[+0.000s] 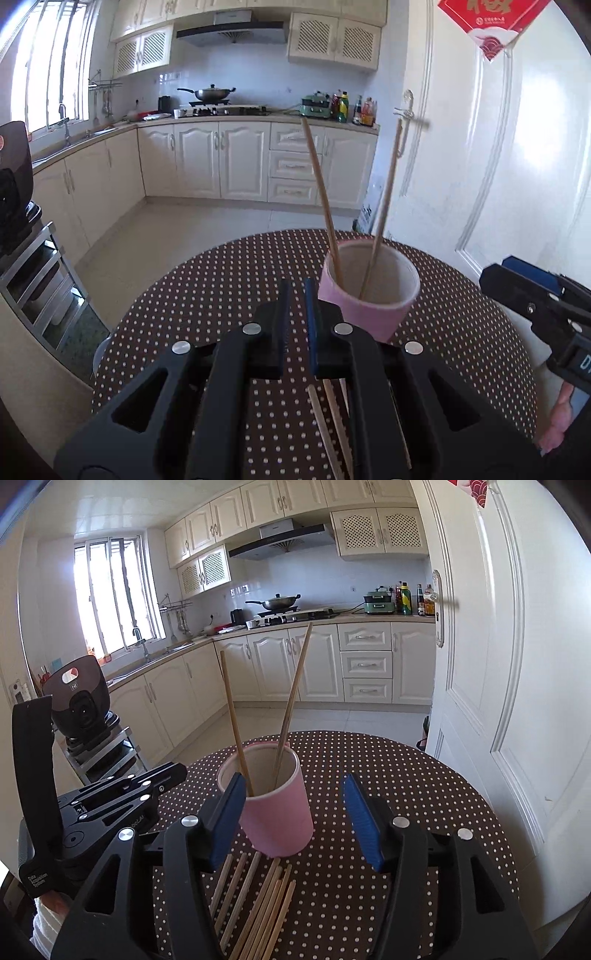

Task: Organize utensils
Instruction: 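Withdraw the right gripper and move it back to the chopsticks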

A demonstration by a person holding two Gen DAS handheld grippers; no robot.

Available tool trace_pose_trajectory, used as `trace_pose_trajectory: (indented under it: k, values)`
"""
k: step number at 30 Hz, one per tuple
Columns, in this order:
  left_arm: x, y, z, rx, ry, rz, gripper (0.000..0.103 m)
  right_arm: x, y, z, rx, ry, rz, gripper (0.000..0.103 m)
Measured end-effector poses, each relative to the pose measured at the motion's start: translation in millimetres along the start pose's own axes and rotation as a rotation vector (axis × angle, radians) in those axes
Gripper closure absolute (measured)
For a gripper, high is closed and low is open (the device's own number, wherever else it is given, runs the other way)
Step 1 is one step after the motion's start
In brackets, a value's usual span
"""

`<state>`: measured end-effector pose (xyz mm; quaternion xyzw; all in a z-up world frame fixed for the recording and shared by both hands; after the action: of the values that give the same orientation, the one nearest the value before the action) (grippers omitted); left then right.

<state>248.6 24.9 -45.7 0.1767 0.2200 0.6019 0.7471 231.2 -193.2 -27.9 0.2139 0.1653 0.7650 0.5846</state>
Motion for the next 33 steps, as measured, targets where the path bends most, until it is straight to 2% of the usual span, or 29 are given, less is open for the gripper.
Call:
trace_pose_trajectory:
  k: [6, 17, 18, 20, 21, 22, 29, 30, 31, 33]
  values:
    - [1, 5, -18, 0.087, 0.017, -0.034, 0.094, -1, 4, -12, 0.023, -0.011, -0.009, 0.048]
    - [-2, 9, -56, 0.189, 0.000, -0.028, 0.093, -1, 0, -51, 0.121, -0.038, -0.024, 0.046]
    - [-2, 9, -60, 0.198, -0.002, -0.031, 0.091, -1, -1, -54, 0.130, -0.036, -0.027, 0.045]
    - [-2, 11, -65, 0.207, -0.001, -0.037, 0.073, -2, -1, -63, 0.149, -0.033, -0.037, 0.043]
    - [-2, 13, -68, 0.204, 0.001, -0.043, 0.052, -2, -1, -66, 0.156, -0.034, -0.040, 0.042]
    - [-2, 16, -70, 0.193, 0.002, -0.045, 0.047, -3, -1, -69, 0.165, -0.038, -0.041, 0.042]
    - [0, 20, -92, 0.226, 0.023, -0.038, 0.046, -6, -3, -92, 0.237, -0.042, -0.065, 0.037]
    - [1, 20, -94, 0.231, 0.028, -0.033, 0.040, -5, -4, -95, 0.246, -0.039, -0.069, 0.034]
    - [2, 20, -98, 0.241, 0.035, -0.027, 0.030, -4, -4, -99, 0.256, -0.031, -0.079, 0.033]
    - [3, 19, -102, 0.254, 0.052, -0.019, 0.028, -3, -5, -103, 0.271, -0.021, -0.088, 0.031]
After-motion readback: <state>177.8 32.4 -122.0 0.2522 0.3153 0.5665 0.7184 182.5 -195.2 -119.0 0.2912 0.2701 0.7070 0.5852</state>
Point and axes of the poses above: each gripper's, at about its wrist camera, not at the fingertips, and y roughly against the way its jaws point, x to its left, z to its top, the point moved 4 cm from there along -y, roughly the way its jaws point, and after that the axes turned 4 degrees about -z, right-handed, at the moved point
